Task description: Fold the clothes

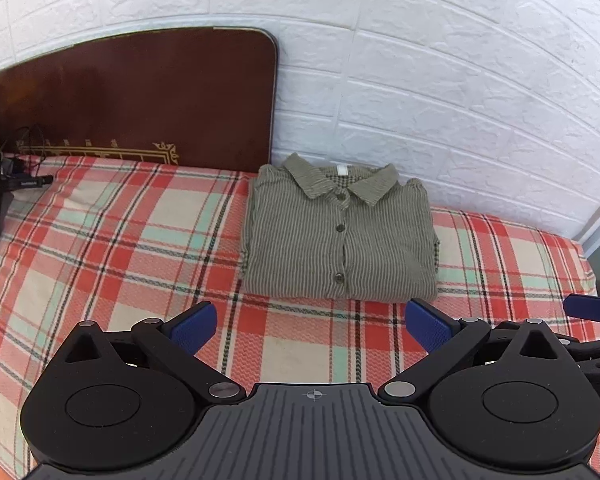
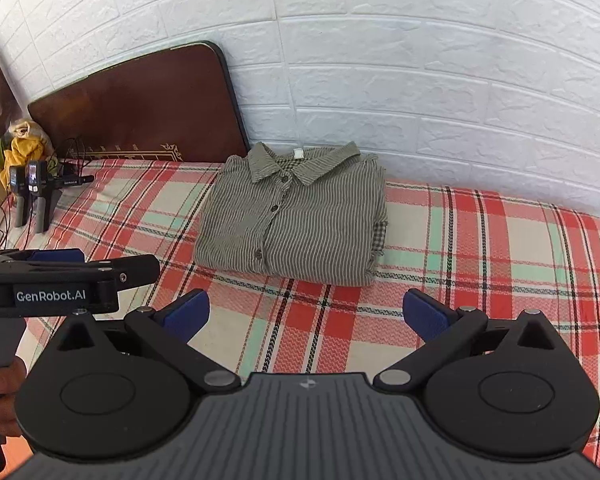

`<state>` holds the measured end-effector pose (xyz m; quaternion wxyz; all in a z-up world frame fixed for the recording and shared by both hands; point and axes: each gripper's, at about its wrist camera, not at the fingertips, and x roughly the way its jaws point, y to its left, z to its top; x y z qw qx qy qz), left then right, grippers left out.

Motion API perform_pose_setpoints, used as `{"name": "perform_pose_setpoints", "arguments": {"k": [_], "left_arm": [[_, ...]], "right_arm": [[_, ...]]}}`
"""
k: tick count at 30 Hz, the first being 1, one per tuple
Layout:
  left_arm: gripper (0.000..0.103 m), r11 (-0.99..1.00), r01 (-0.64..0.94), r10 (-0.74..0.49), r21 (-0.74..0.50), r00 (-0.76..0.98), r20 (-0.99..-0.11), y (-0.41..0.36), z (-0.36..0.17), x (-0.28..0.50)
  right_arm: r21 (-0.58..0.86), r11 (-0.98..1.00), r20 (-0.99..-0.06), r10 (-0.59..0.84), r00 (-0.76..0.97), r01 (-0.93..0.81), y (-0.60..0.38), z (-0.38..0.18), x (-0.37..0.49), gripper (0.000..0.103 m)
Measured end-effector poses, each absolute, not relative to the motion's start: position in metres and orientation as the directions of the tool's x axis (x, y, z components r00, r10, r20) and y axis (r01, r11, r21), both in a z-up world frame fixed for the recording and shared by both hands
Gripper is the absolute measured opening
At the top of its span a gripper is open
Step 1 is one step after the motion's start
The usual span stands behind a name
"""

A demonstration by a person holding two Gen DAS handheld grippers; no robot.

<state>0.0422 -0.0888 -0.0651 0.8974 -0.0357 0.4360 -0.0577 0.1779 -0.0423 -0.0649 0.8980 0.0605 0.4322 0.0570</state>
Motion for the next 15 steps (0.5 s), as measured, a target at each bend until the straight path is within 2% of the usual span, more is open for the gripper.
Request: {"name": "perform_pose_setpoints", "arguments": {"k": [15], "left_arm": [[0.103,0.993,0.070,-0.121,-0.099,0.593,-0.796,-0.0851,-0.0719,0.0514]], "right_arm": [[0.146,0.988,-0.783,0.148,0.604,-0.053,-0.0397,-0.0679,0.1864,0.102]]}}
